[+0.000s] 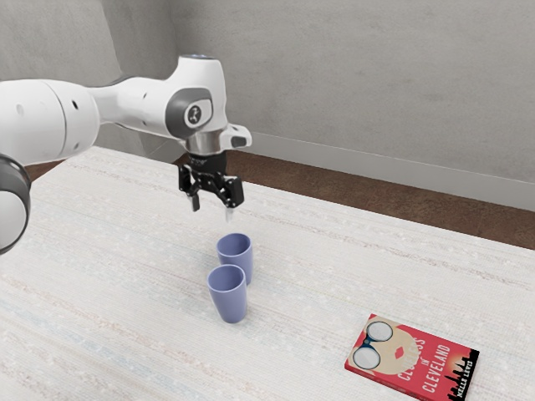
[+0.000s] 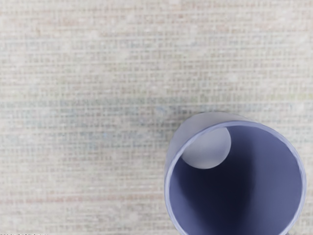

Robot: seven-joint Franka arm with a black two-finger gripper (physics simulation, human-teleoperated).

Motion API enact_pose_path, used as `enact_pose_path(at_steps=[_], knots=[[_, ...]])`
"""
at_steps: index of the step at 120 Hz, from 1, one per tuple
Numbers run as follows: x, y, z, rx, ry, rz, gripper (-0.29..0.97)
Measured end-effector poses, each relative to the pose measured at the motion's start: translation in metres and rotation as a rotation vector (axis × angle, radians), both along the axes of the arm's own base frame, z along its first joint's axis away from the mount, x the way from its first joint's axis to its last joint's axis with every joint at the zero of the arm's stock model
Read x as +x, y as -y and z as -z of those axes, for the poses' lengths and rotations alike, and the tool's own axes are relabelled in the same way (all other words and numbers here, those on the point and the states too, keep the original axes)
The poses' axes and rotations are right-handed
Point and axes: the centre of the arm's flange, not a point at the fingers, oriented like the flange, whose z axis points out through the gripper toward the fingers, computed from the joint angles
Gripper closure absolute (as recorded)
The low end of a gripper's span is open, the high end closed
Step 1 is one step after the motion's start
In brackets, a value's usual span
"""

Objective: Place the left cup onto the right cup

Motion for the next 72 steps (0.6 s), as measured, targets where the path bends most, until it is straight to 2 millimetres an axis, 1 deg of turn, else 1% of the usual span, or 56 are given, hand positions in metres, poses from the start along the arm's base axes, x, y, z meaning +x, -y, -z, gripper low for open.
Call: enact_pose_path(at_steps=[10,24,49,72], knots=[[-0.005,-0.002,0.02,0.004,-0.021,-0.031,0.0],[-0.006,-0.001,0.039,0.01,-0.031,-0.063,0.0],[-0.004,-0.002,0.05,0.018,-0.025,-0.11,0.0],[-0.006,0.002,0.073,0.024,-0.038,-0.135,0.0]])
